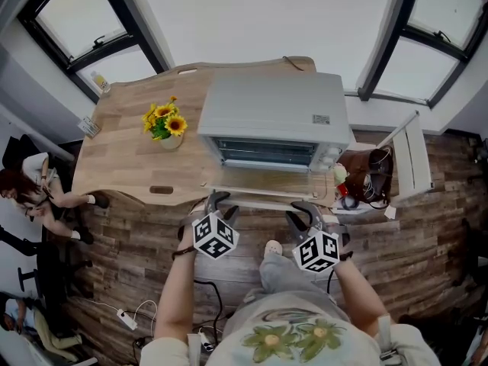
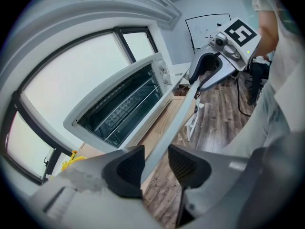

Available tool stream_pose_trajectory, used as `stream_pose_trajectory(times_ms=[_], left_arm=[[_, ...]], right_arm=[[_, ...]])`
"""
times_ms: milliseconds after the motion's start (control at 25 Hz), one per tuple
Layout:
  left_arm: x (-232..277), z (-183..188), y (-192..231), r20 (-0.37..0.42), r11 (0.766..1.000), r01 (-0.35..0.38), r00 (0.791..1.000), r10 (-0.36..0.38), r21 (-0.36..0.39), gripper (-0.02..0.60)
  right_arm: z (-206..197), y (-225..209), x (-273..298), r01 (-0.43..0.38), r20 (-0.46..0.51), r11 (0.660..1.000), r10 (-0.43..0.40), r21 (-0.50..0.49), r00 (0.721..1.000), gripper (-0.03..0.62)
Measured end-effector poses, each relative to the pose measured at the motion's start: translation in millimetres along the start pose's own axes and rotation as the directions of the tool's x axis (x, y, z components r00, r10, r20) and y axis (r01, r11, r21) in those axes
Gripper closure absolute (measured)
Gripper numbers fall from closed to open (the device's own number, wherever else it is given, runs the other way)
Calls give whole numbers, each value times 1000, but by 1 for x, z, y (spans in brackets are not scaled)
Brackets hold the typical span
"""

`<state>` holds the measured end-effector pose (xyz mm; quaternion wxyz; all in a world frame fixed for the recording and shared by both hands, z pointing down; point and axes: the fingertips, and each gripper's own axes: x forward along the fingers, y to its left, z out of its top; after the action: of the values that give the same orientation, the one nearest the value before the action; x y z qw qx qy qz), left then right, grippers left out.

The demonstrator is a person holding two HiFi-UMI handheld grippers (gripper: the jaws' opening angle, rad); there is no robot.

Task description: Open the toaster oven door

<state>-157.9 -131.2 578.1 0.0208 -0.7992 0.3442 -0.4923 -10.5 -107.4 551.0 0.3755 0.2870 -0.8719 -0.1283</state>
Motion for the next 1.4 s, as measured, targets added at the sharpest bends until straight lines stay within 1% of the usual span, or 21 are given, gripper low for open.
stream_pose_trajectory(times_ms=[480,1080,1400], left_arm=[[6,-11,-13,-19,999,31,999,-31,9,416],[6,-15,-19,-11,1000,18,1000,-17,15,419],[9,-21,-25,-3,1000,-11,1000,11,17,419]], right_arm=[[-8,14,3,1,-34,1000,-2,-19,999,502],[-12,21,2,15,-50,1000,-15,-16,999,499],[-17,29,4,23,-61,1000,-24,-9,998,499]])
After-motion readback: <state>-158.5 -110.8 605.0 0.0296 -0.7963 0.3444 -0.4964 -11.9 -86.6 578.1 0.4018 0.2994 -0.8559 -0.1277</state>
